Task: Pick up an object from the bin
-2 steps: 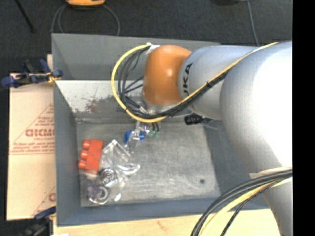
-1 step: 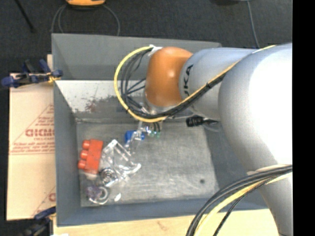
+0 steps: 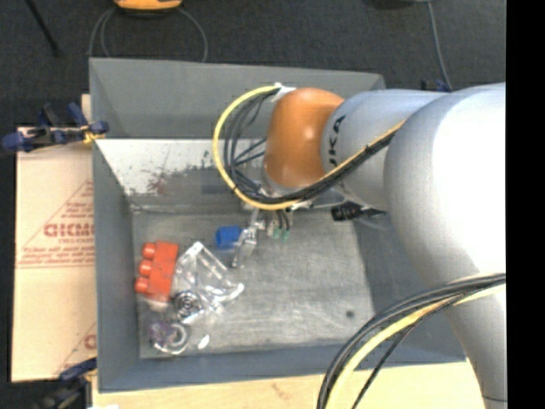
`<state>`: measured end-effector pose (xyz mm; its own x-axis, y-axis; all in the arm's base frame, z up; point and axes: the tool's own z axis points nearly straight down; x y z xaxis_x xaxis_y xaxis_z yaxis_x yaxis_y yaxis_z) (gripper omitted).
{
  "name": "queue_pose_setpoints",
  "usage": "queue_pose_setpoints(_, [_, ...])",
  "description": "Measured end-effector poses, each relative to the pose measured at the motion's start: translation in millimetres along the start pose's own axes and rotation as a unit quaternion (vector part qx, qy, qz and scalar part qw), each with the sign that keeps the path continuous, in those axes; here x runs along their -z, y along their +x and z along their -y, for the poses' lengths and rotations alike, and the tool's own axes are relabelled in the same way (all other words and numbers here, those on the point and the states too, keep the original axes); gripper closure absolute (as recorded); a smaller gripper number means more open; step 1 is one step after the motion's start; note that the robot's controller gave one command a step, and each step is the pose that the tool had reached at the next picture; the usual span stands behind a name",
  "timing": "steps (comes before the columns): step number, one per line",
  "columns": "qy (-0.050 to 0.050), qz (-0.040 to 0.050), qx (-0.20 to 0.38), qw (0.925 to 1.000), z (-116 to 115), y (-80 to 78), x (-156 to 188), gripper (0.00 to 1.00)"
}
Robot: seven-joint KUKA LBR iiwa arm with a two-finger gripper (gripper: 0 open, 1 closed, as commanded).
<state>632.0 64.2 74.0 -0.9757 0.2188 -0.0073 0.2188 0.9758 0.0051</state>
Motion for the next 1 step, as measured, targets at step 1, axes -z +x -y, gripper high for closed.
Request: queue_pose_setpoints(1, [0.002, -0.0027, -0.020, 0.9998, -32.3, 43.9, 13.6, 0.00])
